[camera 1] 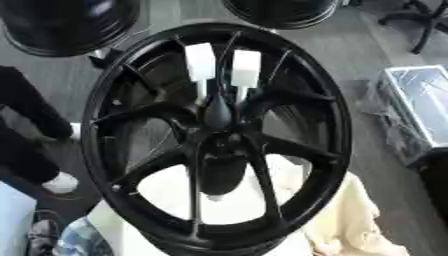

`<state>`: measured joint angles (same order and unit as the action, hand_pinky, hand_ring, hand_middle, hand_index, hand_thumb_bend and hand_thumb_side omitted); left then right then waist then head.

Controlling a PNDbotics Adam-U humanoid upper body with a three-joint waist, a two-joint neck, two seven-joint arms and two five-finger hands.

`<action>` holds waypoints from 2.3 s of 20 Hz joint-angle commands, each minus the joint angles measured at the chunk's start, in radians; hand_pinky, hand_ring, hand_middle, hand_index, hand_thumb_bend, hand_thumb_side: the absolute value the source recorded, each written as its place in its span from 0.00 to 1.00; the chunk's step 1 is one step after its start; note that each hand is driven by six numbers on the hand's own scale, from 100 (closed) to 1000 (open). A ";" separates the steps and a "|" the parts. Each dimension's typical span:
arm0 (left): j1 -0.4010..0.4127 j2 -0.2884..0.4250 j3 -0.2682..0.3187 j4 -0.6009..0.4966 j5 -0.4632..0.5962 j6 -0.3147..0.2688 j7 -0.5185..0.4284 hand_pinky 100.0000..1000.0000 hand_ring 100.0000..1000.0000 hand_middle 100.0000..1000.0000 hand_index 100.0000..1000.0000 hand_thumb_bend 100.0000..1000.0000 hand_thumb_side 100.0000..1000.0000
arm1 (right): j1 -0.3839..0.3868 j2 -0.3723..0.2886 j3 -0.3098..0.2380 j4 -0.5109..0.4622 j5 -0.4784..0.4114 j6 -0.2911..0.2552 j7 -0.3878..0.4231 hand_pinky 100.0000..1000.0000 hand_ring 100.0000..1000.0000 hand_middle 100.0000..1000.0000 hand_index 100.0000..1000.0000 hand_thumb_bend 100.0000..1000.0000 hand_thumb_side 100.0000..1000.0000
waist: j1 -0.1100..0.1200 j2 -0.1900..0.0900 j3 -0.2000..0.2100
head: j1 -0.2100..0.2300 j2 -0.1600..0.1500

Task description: Pull the pin out of the wheel hub.

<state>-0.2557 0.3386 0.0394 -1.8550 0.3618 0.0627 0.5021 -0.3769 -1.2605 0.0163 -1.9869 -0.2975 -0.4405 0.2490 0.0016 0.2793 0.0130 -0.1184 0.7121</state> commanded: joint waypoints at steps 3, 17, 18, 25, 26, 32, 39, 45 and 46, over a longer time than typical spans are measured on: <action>-0.008 0.032 0.000 -0.008 0.003 0.004 -0.002 0.61 0.60 0.57 0.68 0.04 0.80 | -0.123 -0.034 0.095 -0.013 0.032 -0.004 0.066 0.94 0.88 0.83 0.87 0.00 0.05 | -0.002 -0.010 0.010 | -0.025 0.001; 0.012 0.043 0.033 0.019 0.067 0.017 0.107 0.60 0.60 0.56 0.67 0.05 0.81 | -0.266 0.070 0.276 0.002 0.334 0.370 0.256 1.00 0.93 0.88 0.91 0.00 0.35 | -0.006 -0.019 0.012 | -0.026 0.011; 0.014 0.044 0.037 0.021 0.068 0.017 0.111 0.60 0.60 0.56 0.67 0.05 0.81 | -0.288 0.090 0.284 0.009 0.342 0.385 0.268 1.00 0.93 0.87 0.91 0.00 0.33 | -0.006 -0.020 0.009 | -0.025 0.011; 0.040 0.078 0.077 0.034 0.057 0.001 0.138 0.60 0.60 0.56 0.67 0.04 0.80 | -0.418 0.235 0.335 0.138 0.322 0.416 0.368 1.00 0.93 0.87 0.90 0.00 0.47 | -0.009 -0.028 -0.019 | 0.001 0.020; 0.046 0.083 0.082 0.036 0.055 -0.001 0.141 0.60 0.60 0.56 0.67 0.04 0.80 | -0.431 0.251 0.337 0.156 0.326 0.414 0.375 1.00 0.93 0.87 0.90 0.00 0.45 | -0.011 -0.029 -0.024 | 0.008 0.022; 0.058 0.093 0.101 0.046 0.050 -0.007 0.158 0.60 0.60 0.56 0.67 0.04 0.80 | -0.475 0.323 0.347 0.232 0.346 0.409 0.396 1.00 0.94 0.88 0.91 0.00 0.46 | -0.014 -0.028 -0.039 | 0.030 0.031; 0.052 0.099 0.118 0.046 0.043 -0.013 0.174 0.60 0.60 0.56 0.67 0.04 0.81 | -0.493 0.364 0.356 0.267 0.372 0.415 0.404 1.00 0.94 0.88 0.91 0.00 0.48 | -0.010 -0.023 -0.031 | 0.017 0.031; 0.042 0.101 0.129 0.036 0.037 -0.016 0.184 0.60 0.60 0.56 0.67 0.03 0.79 | -0.517 0.405 0.355 0.294 0.397 0.422 0.403 1.00 0.94 0.88 0.91 0.00 0.41 | -0.007 -0.013 -0.011 | -0.022 0.029; 0.041 0.100 0.131 0.036 0.037 -0.017 0.187 0.60 0.60 0.56 0.67 0.03 0.79 | -0.519 0.409 0.355 0.295 0.401 0.423 0.404 1.00 0.94 0.88 0.91 0.00 0.41 | -0.007 -0.011 -0.006 | -0.027 0.028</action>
<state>-0.2040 0.4055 0.1570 -1.7992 0.4043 0.0476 0.6832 -0.8762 -0.8397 0.3831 -1.6925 0.0934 -0.0197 0.6537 -0.0070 0.2833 0.0083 -0.1365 0.7379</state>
